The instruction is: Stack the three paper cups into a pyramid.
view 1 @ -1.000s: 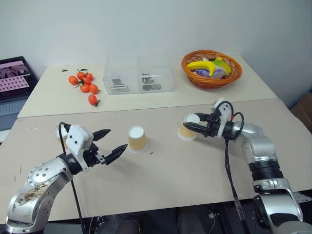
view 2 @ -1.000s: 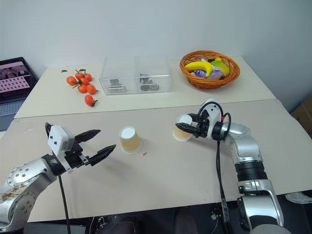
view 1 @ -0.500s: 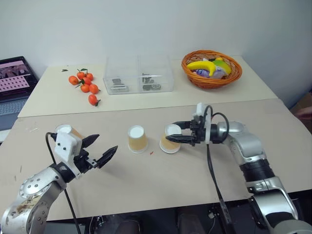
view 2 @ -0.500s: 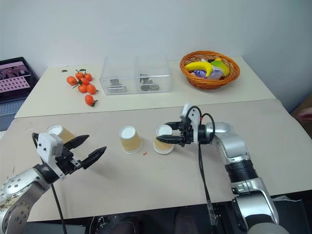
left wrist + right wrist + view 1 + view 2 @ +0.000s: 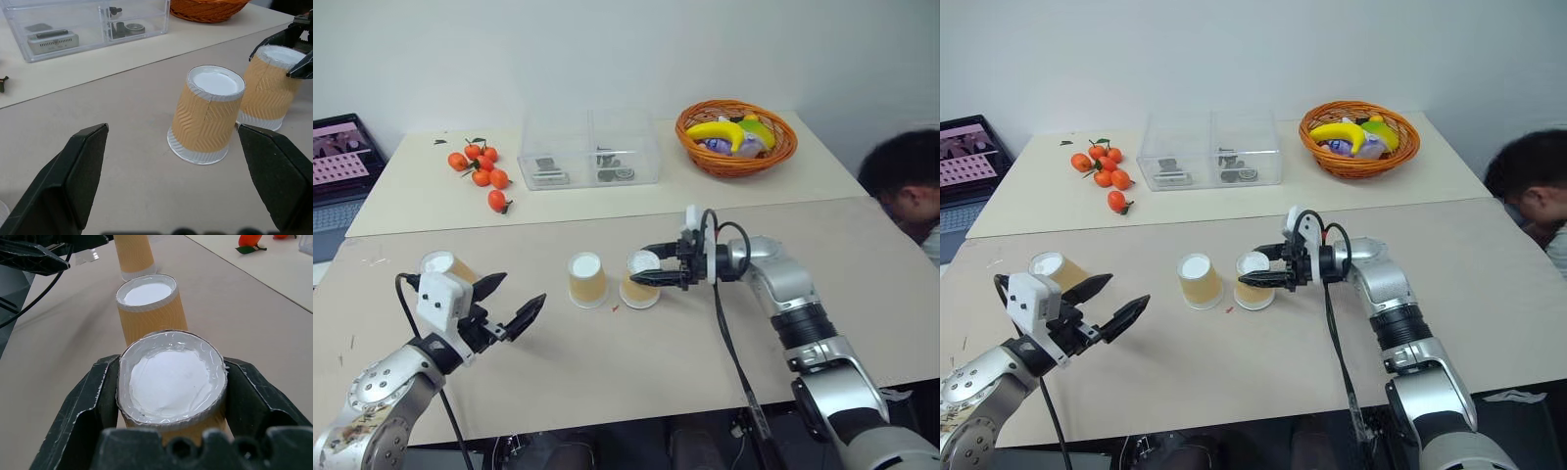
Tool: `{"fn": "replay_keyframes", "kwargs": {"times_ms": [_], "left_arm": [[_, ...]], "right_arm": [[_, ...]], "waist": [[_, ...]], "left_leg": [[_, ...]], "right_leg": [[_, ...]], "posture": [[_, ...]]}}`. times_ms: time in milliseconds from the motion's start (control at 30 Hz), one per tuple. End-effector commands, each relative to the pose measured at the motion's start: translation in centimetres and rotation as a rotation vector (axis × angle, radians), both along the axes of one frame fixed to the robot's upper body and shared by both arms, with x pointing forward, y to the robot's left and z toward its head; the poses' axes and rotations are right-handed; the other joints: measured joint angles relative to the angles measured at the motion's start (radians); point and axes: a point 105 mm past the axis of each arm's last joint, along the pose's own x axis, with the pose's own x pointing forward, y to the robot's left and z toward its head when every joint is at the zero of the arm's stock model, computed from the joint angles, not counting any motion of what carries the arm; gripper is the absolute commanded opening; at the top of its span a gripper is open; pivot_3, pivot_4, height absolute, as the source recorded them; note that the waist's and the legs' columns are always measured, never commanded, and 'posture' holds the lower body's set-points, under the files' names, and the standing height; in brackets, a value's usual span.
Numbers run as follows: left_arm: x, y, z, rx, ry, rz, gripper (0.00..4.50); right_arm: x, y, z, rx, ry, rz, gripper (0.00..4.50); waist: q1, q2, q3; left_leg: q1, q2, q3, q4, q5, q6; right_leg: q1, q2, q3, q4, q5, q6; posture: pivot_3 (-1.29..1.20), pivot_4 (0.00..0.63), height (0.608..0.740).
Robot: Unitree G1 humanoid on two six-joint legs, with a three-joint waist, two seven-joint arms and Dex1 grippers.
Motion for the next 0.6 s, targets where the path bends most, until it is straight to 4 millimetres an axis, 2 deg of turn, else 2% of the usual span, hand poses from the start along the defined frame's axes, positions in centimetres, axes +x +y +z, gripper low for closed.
{"fn": "replay_keyframes", "kwargs": {"times_ms": [33,500,567,600], "left_arm": [[-0.2,-0.6,1.0,-0.001,-0.042,-0.016,4.5],[0.2,-0.7,1.3,-0.002,-0.054,-0.015,4.5],[0.3,-0.7,1.3,-0.001,-0.056,-0.012,4.5],[0.3,-0.7,1.3,-0.001,-0.057,-0.012,4.5]], "right_arm": [[0.3,0.7,1.4,0.015,-0.062,0.02,2.7],[0.5,2.0,1.0,0.032,-0.059,0.035,2.7],[0.5,2.0,0.9,0.051,-0.04,0.035,3.69],[0.6,1.9,0.8,0.044,-0.044,0.023,4.0]], "waist": [[0.0,0.0,0.0],[-0.002,0.0,0.0],[-0.001,0.0,0.0],[-0.001,0.0,0.0]], "left_leg": [[0.0,0.0,0.0,0.0,0.0,0.0],[-0.002,0.0,0.0,0.0,0.0,-0.001],[-0.003,0.0,0.0,0.0,0.0,-0.001],[-0.003,0.0,0.0,0.0,0.0,-0.001]], "right_leg": [[0.0,0.0,0.0,0.0,0.0,0.0],[-0.005,0.0,0.0,0.002,0.0,-0.001],[-0.006,0.0,0.0,0.002,0.0,-0.001],[-0.006,0.0,0.0,0.002,0.001,-0.001]], "posture": [[0.0,0.15,0.728],[0.0,0.15,0.728],[0.0,0.15,0.728],[0.0,0.15,0.728]]}}
